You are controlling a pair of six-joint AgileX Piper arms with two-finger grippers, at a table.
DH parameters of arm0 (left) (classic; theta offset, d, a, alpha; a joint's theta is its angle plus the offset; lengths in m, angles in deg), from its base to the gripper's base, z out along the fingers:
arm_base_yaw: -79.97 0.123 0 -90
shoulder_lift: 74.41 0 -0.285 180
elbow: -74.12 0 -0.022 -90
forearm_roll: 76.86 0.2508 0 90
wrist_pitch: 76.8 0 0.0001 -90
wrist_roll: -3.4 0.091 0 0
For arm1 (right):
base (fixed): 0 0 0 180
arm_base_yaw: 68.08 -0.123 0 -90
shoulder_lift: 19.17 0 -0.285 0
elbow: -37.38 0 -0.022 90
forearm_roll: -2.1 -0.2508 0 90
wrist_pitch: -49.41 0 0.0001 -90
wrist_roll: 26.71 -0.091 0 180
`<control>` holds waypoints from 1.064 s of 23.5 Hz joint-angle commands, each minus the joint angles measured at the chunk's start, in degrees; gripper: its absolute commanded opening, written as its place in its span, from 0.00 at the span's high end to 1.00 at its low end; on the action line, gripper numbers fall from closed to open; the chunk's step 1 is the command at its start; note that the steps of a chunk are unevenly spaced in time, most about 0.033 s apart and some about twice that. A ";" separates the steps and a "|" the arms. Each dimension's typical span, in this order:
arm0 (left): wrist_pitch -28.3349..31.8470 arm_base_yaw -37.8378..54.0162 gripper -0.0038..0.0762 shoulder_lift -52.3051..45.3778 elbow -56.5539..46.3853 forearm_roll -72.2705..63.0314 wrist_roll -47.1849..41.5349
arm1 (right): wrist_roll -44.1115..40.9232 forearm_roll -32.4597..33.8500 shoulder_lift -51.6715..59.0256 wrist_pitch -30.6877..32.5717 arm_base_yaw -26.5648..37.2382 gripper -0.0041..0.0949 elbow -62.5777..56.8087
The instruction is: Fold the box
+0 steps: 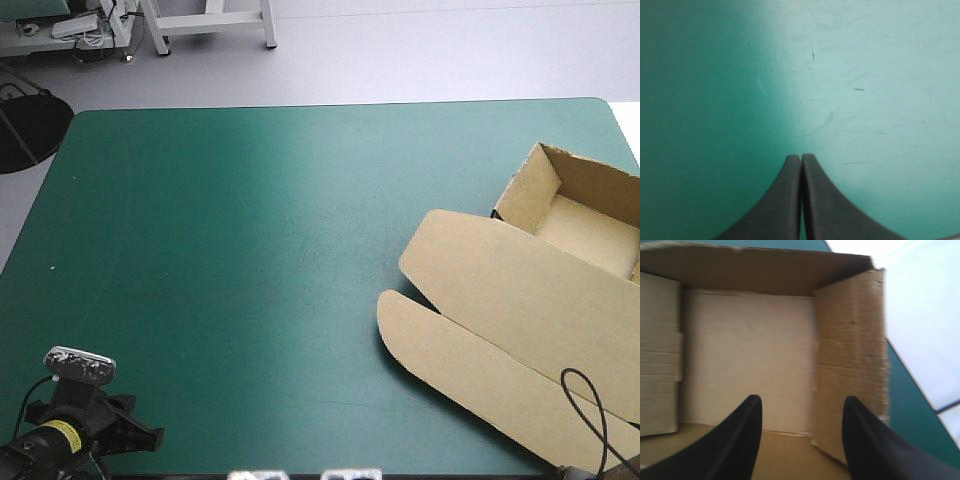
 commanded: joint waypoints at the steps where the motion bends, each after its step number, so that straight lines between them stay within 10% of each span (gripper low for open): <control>1: 4.69 -0.20 0.96 0.56 0.05 0.49 -0.35 | 1.24 -11.51 6.88 0.27 -0.64 0.59 1.22; 5: 4.83 -0.20 0.96 0.56 -0.18 0.49 -0.15 | 6.17 -11.20 17.42 0.27 -7.80 0.90 -4.80; 11: 4.83 -0.20 0.96 0.56 -0.18 0.49 -0.04 | 10.21 -11.17 30.90 0.27 -19.44 0.91 -21.64; 25: 4.83 -0.20 0.96 0.56 -0.18 0.49 0.00 | 15.91 -10.46 58.00 -7.13 -20.05 0.91 -54.72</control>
